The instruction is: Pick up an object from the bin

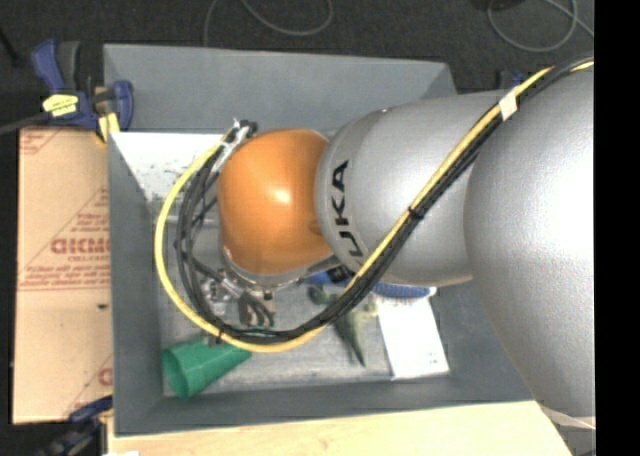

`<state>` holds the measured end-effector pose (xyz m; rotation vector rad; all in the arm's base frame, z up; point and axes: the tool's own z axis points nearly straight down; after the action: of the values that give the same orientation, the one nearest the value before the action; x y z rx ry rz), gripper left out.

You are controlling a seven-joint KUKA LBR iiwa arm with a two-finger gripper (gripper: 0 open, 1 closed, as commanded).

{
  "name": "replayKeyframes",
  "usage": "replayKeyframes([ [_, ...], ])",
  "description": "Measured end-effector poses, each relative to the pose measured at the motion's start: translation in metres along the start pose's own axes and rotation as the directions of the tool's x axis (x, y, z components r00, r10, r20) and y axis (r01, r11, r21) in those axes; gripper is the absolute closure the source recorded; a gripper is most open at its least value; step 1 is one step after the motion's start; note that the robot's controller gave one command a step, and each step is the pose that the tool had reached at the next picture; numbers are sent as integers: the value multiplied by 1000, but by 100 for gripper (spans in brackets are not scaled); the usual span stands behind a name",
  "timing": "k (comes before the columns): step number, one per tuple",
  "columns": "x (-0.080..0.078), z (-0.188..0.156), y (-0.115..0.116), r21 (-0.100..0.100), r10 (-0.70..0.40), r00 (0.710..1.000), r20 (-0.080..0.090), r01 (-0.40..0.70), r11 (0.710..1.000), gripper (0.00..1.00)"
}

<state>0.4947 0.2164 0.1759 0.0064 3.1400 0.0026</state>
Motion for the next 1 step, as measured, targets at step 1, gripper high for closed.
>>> replayKeyframes([
  [1,-9,1,-54,1,-75,997,-2,75,997,100],
])
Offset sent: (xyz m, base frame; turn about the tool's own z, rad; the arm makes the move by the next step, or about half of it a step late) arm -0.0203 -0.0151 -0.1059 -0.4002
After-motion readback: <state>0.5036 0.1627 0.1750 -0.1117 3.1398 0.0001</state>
